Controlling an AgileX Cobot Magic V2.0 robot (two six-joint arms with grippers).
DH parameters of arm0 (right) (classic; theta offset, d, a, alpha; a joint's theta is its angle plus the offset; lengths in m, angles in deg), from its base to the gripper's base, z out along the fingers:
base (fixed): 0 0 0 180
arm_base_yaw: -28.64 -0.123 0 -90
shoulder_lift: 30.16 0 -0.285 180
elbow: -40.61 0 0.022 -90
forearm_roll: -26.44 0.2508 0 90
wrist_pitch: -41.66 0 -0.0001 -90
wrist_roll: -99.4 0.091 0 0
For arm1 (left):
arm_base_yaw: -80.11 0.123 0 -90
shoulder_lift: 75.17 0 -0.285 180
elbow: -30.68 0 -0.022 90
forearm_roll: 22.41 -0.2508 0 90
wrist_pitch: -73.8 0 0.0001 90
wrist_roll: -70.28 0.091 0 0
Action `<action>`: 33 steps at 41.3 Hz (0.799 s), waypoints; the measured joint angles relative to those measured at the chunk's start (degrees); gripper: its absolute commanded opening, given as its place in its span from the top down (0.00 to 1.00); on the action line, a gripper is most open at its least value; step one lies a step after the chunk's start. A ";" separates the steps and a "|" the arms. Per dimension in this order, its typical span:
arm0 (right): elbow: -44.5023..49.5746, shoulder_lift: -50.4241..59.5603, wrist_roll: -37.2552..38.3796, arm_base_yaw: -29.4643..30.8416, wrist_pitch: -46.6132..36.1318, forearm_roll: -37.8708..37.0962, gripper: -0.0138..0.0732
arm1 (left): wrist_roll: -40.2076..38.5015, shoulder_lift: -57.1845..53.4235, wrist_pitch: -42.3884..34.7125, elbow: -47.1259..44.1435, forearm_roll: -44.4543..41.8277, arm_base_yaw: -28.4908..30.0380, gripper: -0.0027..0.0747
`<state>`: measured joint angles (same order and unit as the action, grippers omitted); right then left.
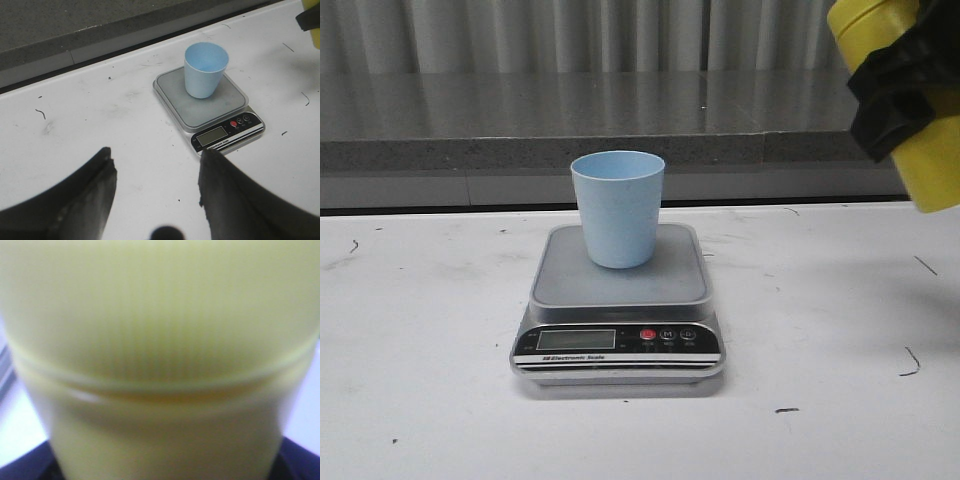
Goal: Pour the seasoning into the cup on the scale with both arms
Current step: 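Turn the bottle upright and lower it back toward its spot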
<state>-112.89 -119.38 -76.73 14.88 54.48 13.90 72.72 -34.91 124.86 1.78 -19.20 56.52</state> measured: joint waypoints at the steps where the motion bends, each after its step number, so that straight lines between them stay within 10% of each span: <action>1: 1.53 0.00 0.01 0.00 -3.71 0.25 0.46 | 0.00 0.00 0.00 0.00 0.00 0.00 0.48; 16: 17.75 -3.09 -0.35 2.19 -45.00 1.82 0.46 | 0.00 0.00 0.00 0.00 0.00 0.00 0.48; 33: 17.85 -14.63 -0.51 3.50 -60.08 2.90 0.46 | 0.00 0.00 0.00 0.00 0.00 0.00 0.48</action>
<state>-95.04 -134.01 -77.24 18.38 -5.59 16.79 72.72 -34.91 124.86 1.78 -19.20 56.52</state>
